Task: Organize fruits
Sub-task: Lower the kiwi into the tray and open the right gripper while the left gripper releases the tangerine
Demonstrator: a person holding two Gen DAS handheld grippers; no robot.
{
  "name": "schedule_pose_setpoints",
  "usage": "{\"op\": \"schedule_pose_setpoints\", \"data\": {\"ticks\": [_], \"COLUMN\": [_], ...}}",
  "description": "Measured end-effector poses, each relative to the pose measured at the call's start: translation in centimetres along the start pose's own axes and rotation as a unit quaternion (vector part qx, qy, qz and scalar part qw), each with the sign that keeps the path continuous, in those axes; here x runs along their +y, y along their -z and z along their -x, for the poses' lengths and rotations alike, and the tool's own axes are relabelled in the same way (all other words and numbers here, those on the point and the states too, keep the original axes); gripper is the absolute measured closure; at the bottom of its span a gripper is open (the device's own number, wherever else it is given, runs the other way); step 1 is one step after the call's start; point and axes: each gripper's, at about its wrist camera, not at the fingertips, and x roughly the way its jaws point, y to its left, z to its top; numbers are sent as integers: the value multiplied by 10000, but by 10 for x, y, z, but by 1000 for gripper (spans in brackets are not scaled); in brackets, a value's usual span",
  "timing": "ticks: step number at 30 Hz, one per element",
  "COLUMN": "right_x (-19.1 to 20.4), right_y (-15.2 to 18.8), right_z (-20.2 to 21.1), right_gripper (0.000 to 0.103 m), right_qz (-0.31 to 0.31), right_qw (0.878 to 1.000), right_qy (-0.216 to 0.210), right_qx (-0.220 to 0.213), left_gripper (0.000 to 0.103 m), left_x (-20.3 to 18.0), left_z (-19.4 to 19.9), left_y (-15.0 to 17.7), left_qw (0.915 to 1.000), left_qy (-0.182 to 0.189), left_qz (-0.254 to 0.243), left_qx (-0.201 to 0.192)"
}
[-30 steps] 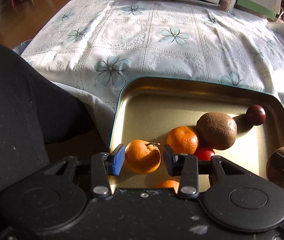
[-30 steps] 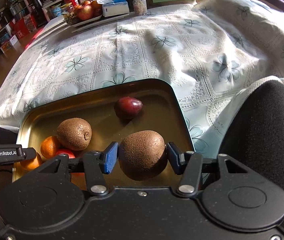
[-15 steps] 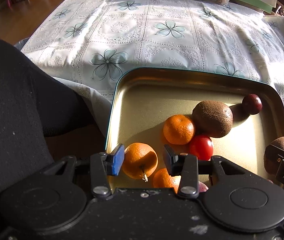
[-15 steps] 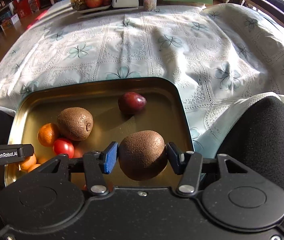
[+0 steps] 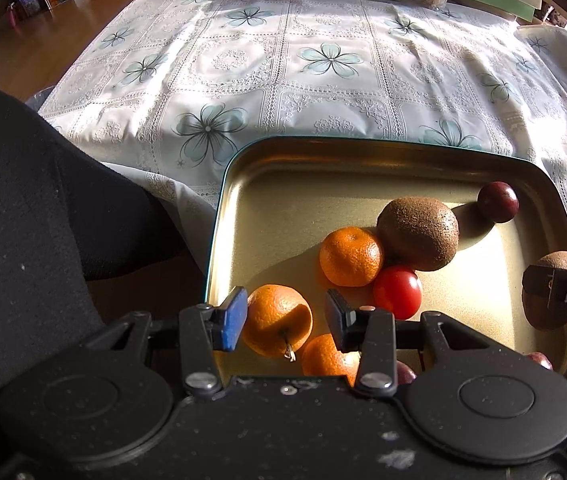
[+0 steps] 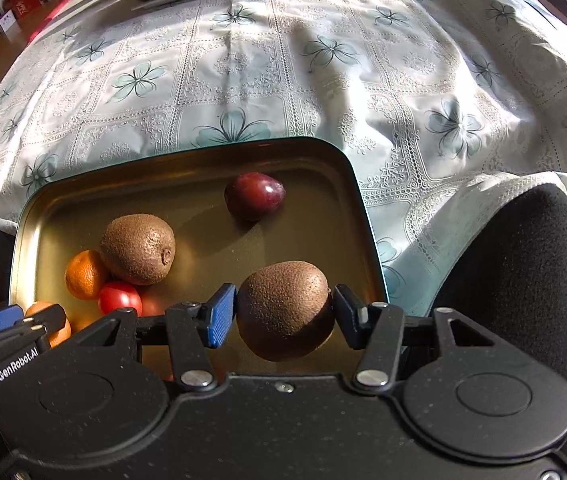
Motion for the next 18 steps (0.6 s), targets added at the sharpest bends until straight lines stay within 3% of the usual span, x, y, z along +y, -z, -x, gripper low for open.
{"op": "schedule_pose_setpoints", "data": {"ticks": [12,18], "right_x": [9,15], "right_y": [-16,-20], "right_z": [-4,18], "right_gripper": [44,47], "right_qz": [103,321], "right_qw": [9993,9994], "right_qy": [-147,-74], "right_qx": [316,-135], "left_gripper": [61,61], "left_x": [5,5], "left_z": [2,4], "left_y": [-1,0], "left_qw": [9998,9997], "left_qy": [150,165], "left_qz": [134,171], "left_qx": [-56,-98]}}
